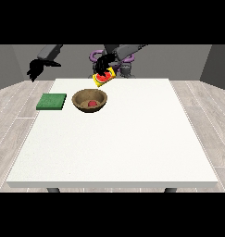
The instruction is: Pick the cup and pour the ball into the bowl, then pick the bowl and place it on the pad
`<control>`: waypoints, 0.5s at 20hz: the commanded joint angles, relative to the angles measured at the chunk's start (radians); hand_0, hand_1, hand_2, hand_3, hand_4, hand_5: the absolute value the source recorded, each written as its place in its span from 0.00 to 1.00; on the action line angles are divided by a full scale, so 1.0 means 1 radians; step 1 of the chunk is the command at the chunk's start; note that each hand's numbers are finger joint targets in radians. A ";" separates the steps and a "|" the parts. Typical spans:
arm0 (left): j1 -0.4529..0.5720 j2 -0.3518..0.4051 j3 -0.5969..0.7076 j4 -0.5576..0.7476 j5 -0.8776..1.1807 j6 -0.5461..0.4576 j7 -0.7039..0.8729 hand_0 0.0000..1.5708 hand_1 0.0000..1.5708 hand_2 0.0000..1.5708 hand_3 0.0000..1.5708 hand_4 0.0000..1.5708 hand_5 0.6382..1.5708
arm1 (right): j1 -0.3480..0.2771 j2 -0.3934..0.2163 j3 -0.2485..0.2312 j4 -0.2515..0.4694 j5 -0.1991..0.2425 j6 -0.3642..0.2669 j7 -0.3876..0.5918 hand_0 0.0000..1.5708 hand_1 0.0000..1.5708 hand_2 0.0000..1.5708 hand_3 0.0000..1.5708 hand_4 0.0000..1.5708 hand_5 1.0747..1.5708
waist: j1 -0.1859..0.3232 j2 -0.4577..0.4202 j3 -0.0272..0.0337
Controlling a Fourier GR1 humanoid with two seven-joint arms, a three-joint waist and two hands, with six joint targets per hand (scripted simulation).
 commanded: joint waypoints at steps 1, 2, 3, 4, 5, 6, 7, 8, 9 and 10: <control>-0.118 -0.012 -0.044 0.026 -0.089 -0.139 0.003 0.62 0.62 1.00 1.00 0.77 0.84 | -0.056 0.002 0.001 0.013 -0.003 -0.020 0.046 0.00 0.00 0.00 0.07 0.00 0.89 | -0.006 -0.012 0.0003; -0.153 0.005 -0.020 0.024 -0.100 -0.147 -0.029 0.96 0.96 1.00 1.00 0.77 0.86 | 0.002 0.000 0.009 0.019 0.017 -0.006 -0.028 0.00 0.00 0.00 0.11 0.00 0.89 | -0.001 0.015 0.0006; -0.095 -0.001 -0.031 -0.023 -0.102 -0.156 -0.045 0.99 0.99 1.00 1.00 0.76 0.87 | 0.034 -0.038 -0.017 0.043 0.000 0.016 -0.028 0.00 0.00 0.00 0.13 0.00 0.89 | 0.035 -0.022 0.0002; -0.163 -0.012 -0.004 -0.030 -0.095 -0.207 -0.062 0.98 0.98 1.00 1.00 0.76 0.88 | 0.005 -0.057 -0.023 0.052 -0.010 0.041 -0.007 0.00 0.00 0.00 0.12 0.00 0.89 | 0.034 -0.013 0.0003; -0.096 0.029 -0.006 -0.007 -0.121 -0.134 -0.080 0.99 0.99 1.00 1.00 0.76 0.89 | 0.020 -0.011 -0.004 0.023 -0.001 -0.002 0.006 0.00 0.00 0.00 0.13 0.00 0.89 | 0.017 -0.027 -0.0005; -0.158 0.007 0.039 0.002 -0.114 -0.189 -0.081 0.99 0.99 1.00 1.00 0.76 0.89 | 0.032 -0.005 0.005 0.021 -0.002 0.035 -0.022 0.00 0.00 0.00 0.11 0.00 0.89 | -0.008 -0.017 -0.0003; -0.182 0.017 0.038 -0.041 -0.132 -0.184 -0.108 0.98 0.98 1.00 1.00 0.77 0.88 | 0.006 -0.040 -0.034 0.057 -0.016 0.011 -0.041 0.00 0.00 0.00 0.13 0.00 0.89 | 0.054 0.031 0.0000; -0.129 -0.009 0.058 -0.024 -0.130 -0.195 -0.106 0.98 0.98 1.00 1.00 0.77 0.88 | 0.018 -0.029 -0.007 0.027 -0.008 0.013 0.013 0.00 0.00 0.00 0.09 0.00 0.90 | 0.012 -0.021 -0.0005; -0.117 -0.012 0.001 -0.079 -0.157 -0.209 -0.048 0.96 0.96 1.00 1.00 0.77 0.88 | 0.016 -0.057 -0.026 0.055 -0.013 0.051 -0.066 0.00 0.00 0.00 0.18 0.00 0.89 | 0.025 0.038 0.0000; -0.102 -0.012 0.041 -0.087 -0.142 -0.231 -0.097 0.95 0.95 1.00 1.00 0.77 0.88 | 0.061 -0.058 -0.030 0.055 -0.011 0.035 -0.056 0.00 0.00 0.00 0.17 0.00 0.91 | 0.034 -0.025 -0.0003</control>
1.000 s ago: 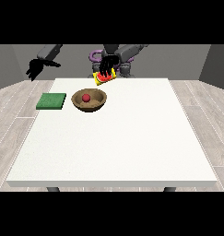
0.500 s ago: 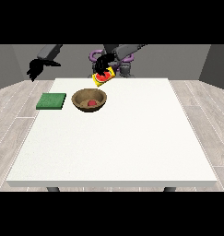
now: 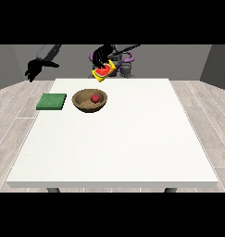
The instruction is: Pick the cup and pour the ball into the bowl, then pick the bowl and place it on the pad
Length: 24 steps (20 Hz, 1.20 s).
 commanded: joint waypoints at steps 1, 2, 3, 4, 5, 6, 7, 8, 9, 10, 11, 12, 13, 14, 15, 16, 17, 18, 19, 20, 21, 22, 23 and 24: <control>-0.024 -0.010 -0.023 -0.042 -0.050 -0.039 0.046 0.96 0.96 1.00 1.00 0.77 0.88 | -0.051 0.009 0.007 0.018 -0.008 0.023 0.008 0.00 0.00 0.00 0.00 0.13 0.95 | -0.011 0.066 0.0002; -0.019 0.013 0.040 -0.034 -0.030 -0.002 -0.044 0.97 0.97 1.00 1.00 0.76 0.88 | -0.009 0.019 0.001 0.033 -0.021 0.031 0.038 0.00 0.00 0.00 0.00 0.27 0.97 | 0.020 0.032 -0.0001; 0.043 -0.010 0.009 -0.077 -0.012 0.000 0.005 0.97 0.97 1.00 1.00 0.76 0.88 | -0.018 0.051 0.015 0.035 -0.010 0.006 0.041 0.00 0.00 0.00 0.00 0.29 0.97 | 0.042 0.020 -0.0002; 0.006 -0.008 0.127 -0.094 0.075 0.049 -0.016 0.86 0.86 1.00 1.00 0.76 0.88 | -0.010 0.016 -0.011 0.033 -0.023 0.023 -0.001 0.00 0.00 0.00 0.00 0.29 0.97 | 0.060 0.076 -0.0003; 0.092 -0.010 0.148 -0.147 0.127 0.115 -0.002 0.00 0.00 1.00 1.00 0.84 0.78 | -0.006 -0.020 -0.034 0.044 -0.040 0.022 0.038 0.00 0.00 0.00 0.00 0.29 0.97 | 0.106 0.042 -0.0020; 0.084 0.003 0.214 -0.183 0.182 0.133 -0.011 0.00 0.00 1.00 1.00 0.81 0.87 | 0.015 -0.003 -0.030 0.048 -0.035 0.008 0.034 0.00 0.00 0.00 0.00 0.29 0.97 | 0.129 0.020 -0.0029; 0.086 -0.002 0.246 -0.213 0.210 0.151 -0.008 0.09 0.09 1.00 1.00 0.64 0.97 | 0.005 -0.001 -0.042 0.058 -0.036 -0.040 0.052 0.00 0.00 0.00 0.00 0.29 0.97 | 0.161 0.018 -0.0033; 0.077 0.026 0.294 -0.237 0.234 0.189 -0.011 0.23 0.23 1.00 1.00 0.63 0.98 | -0.013 -0.030 -0.072 0.062 -0.058 -0.031 0.035 0.00 0.00 0.00 0.00 0.29 0.97 | 0.196 0.063 -0.0026; 0.118 0.043 0.307 -0.255 0.257 0.231 -0.029 0.26 0.26 1.00 1.00 0.64 0.99 | -0.027 -0.058 -0.084 0.067 -0.071 -0.021 0.070 0.00 0.00 0.00 0.00 0.29 0.97 | 0.222 0.066 -0.0032; 0.142 0.057 0.360 -0.267 0.321 0.261 -0.057 0.26 0.26 1.00 1.00 0.64 1.00 | -0.028 -0.045 -0.080 0.060 -0.080 -0.008 0.087 0.00 0.00 0.00 0.00 0.29 0.97 | 0.223 0.064 -0.0048; 0.152 0.049 0.390 -0.291 0.368 0.251 -0.067 0.18 0.18 1.00 1.00 0.64 1.00 | -0.022 -0.031 -0.084 0.068 -0.077 -0.036 0.079 0.00 0.00 0.00 0.00 0.30 0.97 | 0.254 0.064 -0.0039; 0.163 0.068 0.434 -0.283 0.413 0.276 -0.095 0.24 0.24 1.00 1.00 0.55 1.00 | -0.030 -0.028 -0.082 0.050 -0.073 -0.046 0.051 0.00 0.00 0.00 0.00 0.31 0.98 | 0.249 0.120 -0.0039; 0.165 0.055 0.446 -0.305 0.477 0.260 -0.144 0.31 0.31 1.00 0.99 0.56 0.99 | -0.061 -0.050 -0.106 0.058 -0.090 -0.064 0.063 0.00 0.00 0.00 0.00 0.30 0.97 | 0.277 0.154 -0.0033; 0.197 0.044 0.464 -0.293 0.535 0.260 -0.178 0.55 0.55 1.00 0.99 0.59 0.98 | -0.076 -0.033 -0.091 0.034 -0.079 -0.085 0.064 0.00 0.00 0.00 0.00 0.26 0.97 | 0.263 0.156 -0.0044; 0.213 0.034 0.508 -0.294 0.591 0.288 -0.192 0.81 0.81 1.00 1.00 0.62 0.98 | -0.062 -0.024 -0.090 0.025 -0.086 -0.055 0.042 0.00 0.00 0.00 0.00 0.19 0.98 | 0.238 0.193 -0.0048; 0.200 -0.008 0.538 -0.321 0.680 0.257 -0.199 0.82 0.82 1.00 0.97 0.63 0.99 | -0.072 -0.034 -0.097 0.032 -0.094 -0.046 0.056 0.00 0.00 0.00 0.00 0.15 0.98 | 0.238 0.203 -0.0051; 0.182 0.018 0.601 -0.335 0.738 0.257 -0.235 0.79 0.79 1.00 0.79 0.58 0.97 | -0.070 -0.028 -0.100 0.035 -0.100 -0.048 0.064 0.00 0.00 0.00 0.00 0.14 0.99 | 0.254 0.221 -0.0054; 0.213 -0.002 0.599 -0.345 0.782 0.259 -0.270 0.75 0.75 0.89 0.72 0.49 0.96 | -0.069 0.000 -0.101 0.033 -0.099 -0.075 0.037 0.00 0.00 0.00 0.00 0.16 0.99 | 0.273 0.249 -0.0047; 0.222 -0.009 0.619 -0.337 0.832 0.265 -0.283 0.75 0.75 0.79 0.68 0.51 0.95 | -0.089 0.007 -0.098 0.022 -0.108 -0.063 0.053 0.00 0.00 0.00 0.00 0.17 0.99 | 0.250 0.260 -0.0046; 0.242 -0.009 0.635 -0.327 0.865 0.267 -0.337 0.69 0.69 0.69 0.58 0.52 0.98 | -0.076 0.027 -0.085 0.008 -0.100 -0.056 0.031 0.00 0.00 0.00 0.00 0.19 1.00 | 0.237 0.282 -0.0042; 0.217 -0.009 0.659 -0.319 0.928 0.261 -0.348 0.61 0.61 0.59 0.40 0.55 0.97 | -0.126 0.009 -0.089 -0.001 -0.115 -0.045 0.072 0.00 0.00 0.00 0.00 0.23 1.00 | 0.215 0.312 -0.0046; 0.208 -0.009 0.696 -0.327 1.001 0.267 -0.370 0.50 0.50 0.45 0.06 0.55 0.96 | -0.138 0.020 -0.090 -0.013 -0.119 -0.057 0.066 0.00 0.00 0.00 0.00 0.24 1.00 | 0.209 0.330 -0.0055; 0.221 -0.010 0.718 -0.331 1.053 0.272 -0.400 0.33 0.33 0.00 0.00 0.53 0.97 | -0.126 0.028 -0.088 -0.018 -0.117 -0.054 0.049 0.00 0.00 0.00 0.00 0.25 1.00 | 0.201 0.354 -0.0051; 0.231 -0.010 0.724 -0.289 1.072 0.291 -0.429 0.18 0.18 0.00 0.00 0.53 0.99 | -0.153 0.053 -0.058 -0.042 -0.108 -0.054 0.083 0.00 0.00 0.00 0.00 0.25 1.00 | 0.168 0.351 -0.0047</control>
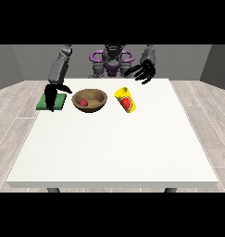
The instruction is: Pick the cup and pour the ball into the bowl, then pick the bowl and place it on the pad
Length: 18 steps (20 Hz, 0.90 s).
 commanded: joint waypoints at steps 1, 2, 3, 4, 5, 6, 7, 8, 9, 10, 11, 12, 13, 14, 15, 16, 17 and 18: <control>0.034 -0.008 0.055 0.007 0.236 0.045 -0.096 0.00 0.00 0.00 0.00 0.51 0.98 | -0.047 0.063 0.039 -0.046 0.013 -0.023 -0.001 0.00 0.00 0.00 0.00 0.26 1.00 | -0.051 0.063 0.0005; 0.066 -0.008 0.064 0.039 0.275 0.038 -0.150 0.00 0.00 0.00 0.00 0.25 0.98 | -0.057 0.080 0.053 -0.060 0.014 -0.046 0.050 0.00 0.00 0.00 0.00 0.27 0.99 | -0.064 0.038 0.0000; 0.099 -0.008 0.080 0.030 0.314 -0.024 -0.169 0.00 0.00 0.00 0.00 0.00 0.97 | -0.018 0.062 0.057 -0.049 0.022 -0.020 0.043 0.00 0.00 0.00 0.00 0.24 0.99 | -0.050 0.013 0.0016; 0.104 -0.008 0.097 0.072 0.327 -0.038 -0.164 0.00 0.00 0.00 0.00 0.00 0.96 | -0.019 0.102 0.080 -0.065 0.033 -0.045 0.049 0.00 0.00 0.00 0.00 0.21 0.98 | -0.075 -0.009 0.0022; 0.127 -0.008 0.113 0.085 0.339 -0.046 -0.205 0.00 0.00 0.00 0.00 0.00 0.94 | -0.001 0.108 0.091 -0.070 0.039 -0.044 0.056 0.00 0.00 0.00 0.00 0.19 0.96 | -0.094 -0.034 0.0027; 0.111 -0.008 0.128 0.118 0.344 0.007 -0.226 0.00 0.00 0.00 0.00 0.00 0.94 | -0.027 0.132 0.109 -0.083 0.044 -0.050 0.063 0.00 0.00 0.00 0.00 0.15 0.96 | -0.129 -0.005 0.0030; 0.118 -0.004 0.144 0.137 0.338 -0.033 -0.226 0.00 0.00 0.00 0.00 0.00 0.95 | -0.013 0.151 0.130 -0.082 0.065 -0.071 0.057 0.00 0.00 0.00 0.00 0.12 0.95 | -0.126 -0.038 0.0036; 0.094 -0.008 0.136 0.153 0.340 -0.026 -0.213 0.00 0.00 0.00 0.00 0.00 0.94 | -0.060 0.149 0.134 -0.071 0.065 -0.102 0.114 0.00 0.00 0.00 0.00 0.07 0.94 | -0.131 -0.041 0.0037; 0.105 0.020 0.181 0.175 0.365 -0.043 -0.250 0.00 0.00 0.00 0.00 0.00 0.95 | -0.023 0.145 0.146 -0.083 0.067 -0.059 0.097 0.00 0.00 0.00 0.00 0.01 0.94 | -0.158 -0.045 0.0038; 0.097 -0.008 0.154 0.158 0.358 -0.033 -0.230 0.00 0.00 0.00 0.00 0.00 0.95 | -0.046 0.146 0.143 -0.064 0.068 -0.081 0.103 0.00 0.00 0.00 0.00 0.00 0.95 | -0.148 -0.063 0.0041; 0.120 0.002 0.169 0.181 0.365 -0.040 -0.233 0.00 0.00 0.00 0.00 0.00 0.95 | -0.008 0.192 0.165 -0.071 0.082 -0.102 0.093 0.00 0.00 0.00 0.00 0.00 0.94 | -0.160 -0.095 0.0040; 0.164 -0.003 0.125 0.117 0.364 -0.083 -0.236 0.00 0.00 0.00 0.00 0.00 0.96 | 0.003 0.153 0.131 -0.012 0.067 -0.069 0.050 0.00 0.00 0.00 0.00 0.00 0.95 | -0.107 -0.080 0.0045; 0.132 0.000 0.140 0.125 0.359 -0.063 -0.200 0.00 0.00 0.00 0.00 0.00 0.96 | 0.014 0.168 0.138 -0.009 0.072 -0.081 0.042 0.00 0.00 0.00 0.00 0.02 0.94 | -0.134 -0.096 0.0045; 0.152 -0.008 0.082 0.079 0.372 -0.053 -0.164 0.00 0.00 0.00 0.00 0.00 0.96 | 0.015 0.164 0.143 0.024 0.084 -0.068 0.013 0.00 0.00 0.00 0.00 0.05 0.94 | -0.113 -0.104 0.0047; 0.145 -0.008 0.098 0.085 0.364 -0.051 -0.197 0.00 0.00 0.00 0.00 0.00 0.96 | -0.006 0.171 0.134 0.034 0.077 -0.073 -0.014 0.00 0.00 0.00 0.00 0.06 0.94 | -0.101 -0.058 0.0048; 0.085 0.000 0.110 0.064 0.351 -0.067 -0.133 0.00 0.00 0.00 0.00 0.00 0.97 | -0.035 0.148 0.116 0.056 0.067 -0.083 0.007 0.00 0.00 0.00 0.00 0.12 0.96 | -0.097 -0.062 0.0049; 0.139 -0.008 0.061 0.030 0.345 -0.075 -0.130 0.00 0.00 0.00 0.00 0.00 0.97 | 0.001 0.172 0.111 0.084 0.063 -0.067 -0.048 0.00 0.00 0.00 0.00 0.13 0.95 | -0.067 -0.059 0.0052; 0.102 0.013 0.125 0.079 0.373 -0.081 -0.172 0.00 0.00 0.00 0.00 0.00 0.98 | -0.031 0.173 0.127 0.065 0.060 -0.055 0.006 0.00 0.00 0.00 0.00 0.16 0.96 | -0.109 -0.046 0.0047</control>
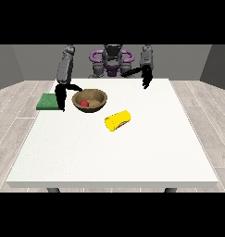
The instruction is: Pick the cup and pour the ball into the bowl, then pick the bowl and place it on the pad
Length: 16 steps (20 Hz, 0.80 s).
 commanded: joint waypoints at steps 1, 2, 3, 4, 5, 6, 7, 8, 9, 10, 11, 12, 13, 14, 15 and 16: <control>0.001 -0.007 -0.064 -0.105 0.006 -0.023 0.038 0.00 0.00 0.00 0.00 0.00 0.98 | -0.025 -0.048 -0.043 0.094 -0.018 0.034 -0.068 0.00 0.00 0.00 0.00 0.17 0.96 | 0.064 0.053 0.0008; -0.042 0.023 0.000 -0.052 0.004 -0.023 0.048 0.00 0.00 0.00 0.00 0.00 0.98 | -0.033 -0.001 -0.016 0.074 -0.013 0.011 -0.028 0.00 0.00 0.00 0.00 0.16 0.96 | 0.015 0.024 0.0003; -0.033 0.017 -0.020 -0.103 0.011 -0.037 0.024 0.00 0.00 0.00 0.00 0.00 0.98 | -0.042 -0.050 -0.047 0.107 -0.028 0.034 -0.046 0.00 0.00 0.00 0.00 0.15 0.95 | 0.057 0.077 0.0006; -0.022 0.019 -0.022 -0.118 0.000 -0.024 0.020 0.00 0.00 0.00 0.00 0.00 0.98 | -0.022 -0.044 -0.054 0.106 -0.034 0.051 -0.092 0.00 0.00 0.00 0.00 0.13 0.94 | 0.060 0.096 0.0008; -0.013 0.017 -0.033 -0.135 0.010 -0.048 0.040 0.00 0.00 0.00 0.00 0.00 0.98 | -0.009 -0.044 -0.050 0.113 -0.032 0.059 -0.081 0.00 0.00 0.00 0.00 0.09 0.92 | 0.074 0.085 0.0009; -0.020 0.010 -0.037 -0.116 -0.005 -0.029 0.017 0.00 0.00 0.00 0.00 0.00 0.98 | -0.040 -0.041 -0.044 0.092 -0.032 0.051 -0.070 0.00 0.00 0.00 0.00 0.08 0.92 | 0.066 0.110 0.0007; -0.006 -0.004 -0.043 -0.112 0.000 -0.030 0.013 0.00 0.00 0.00 0.00 0.00 0.99 | -0.016 0.014 -0.026 0.078 -0.018 0.013 -0.088 0.00 0.00 0.00 0.00 0.07 0.91 | 0.069 0.090 0.0004; -0.023 -0.007 -0.065 -0.152 -0.021 -0.022 0.042 0.00 0.00 0.00 0.00 0.00 0.99 | -0.031 -0.005 -0.057 0.090 -0.039 0.013 -0.107 0.00 0.00 0.00 0.00 0.10 0.91 | 0.099 0.114 0.0013; -0.029 0.002 -0.042 -0.123 -0.010 -0.023 0.031 0.00 0.00 0.00 0.00 0.00 0.99 | -0.039 -0.005 -0.053 0.070 -0.047 0.022 -0.066 0.00 0.00 0.00 0.00 0.12 0.91 | 0.077 0.109 0.0005; -0.012 0.000 -0.056 -0.119 -0.015 -0.037 0.050 0.00 0.00 0.00 0.00 0.00 0.99 | -0.027 0.015 -0.055 0.068 -0.053 -0.001 -0.046 0.00 0.00 0.00 0.00 0.13 0.91 | 0.081 0.070 0.0003; 0.003 0.000 -0.059 -0.119 -0.015 -0.043 0.070 0.00 0.00 0.00 0.00 0.00 0.99 | 0.004 0.040 -0.039 0.073 -0.045 -0.001 -0.024 0.00 0.00 0.00 0.00 0.14 0.92 | 0.084 0.025 0.0001; -0.043 0.035 -0.025 -0.136 0.007 -0.062 0.054 0.00 0.00 0.00 0.00 0.00 0.99 | -0.023 0.010 -0.048 0.067 -0.046 0.017 -0.054 0.00 0.00 0.00 0.00 0.15 0.92 | 0.096 0.089 0.0005; 0.010 0.007 -0.053 -0.121 -0.005 -0.049 0.034 0.00 0.00 0.00 0.00 0.00 0.99 | 0.003 0.079 -0.035 0.056 -0.041 -0.025 -0.065 0.00 0.00 0.00 0.00 0.16 0.92 | 0.100 0.051 -0.0001; -0.001 0.004 -0.062 -0.130 -0.004 -0.060 0.044 0.00 0.00 0.00 0.00 0.00 0.99 | -0.033 0.023 -0.056 0.065 -0.052 -0.028 -0.018 0.00 0.00 0.00 0.00 0.15 0.92 | 0.100 0.052 0.0000; -0.010 0.017 -0.042 -0.127 0.012 -0.077 0.093 0.00 0.00 0.00 0.00 0.00 0.99 | -0.016 0.065 -0.046 0.064 -0.054 -0.038 0.002 0.00 0.00 0.00 0.00 0.19 0.93 | 0.106 -0.011 -0.0002; 0.069 0.020 -0.030 -0.082 0.026 -0.077 0.031 0.00 0.00 0.00 0.00 0.00 0.99 | -0.035 0.059 -0.043 0.043 -0.061 -0.049 0.051 0.00 0.00 0.00 0.00 0.23 0.95 | 0.087 -0.042 -0.0011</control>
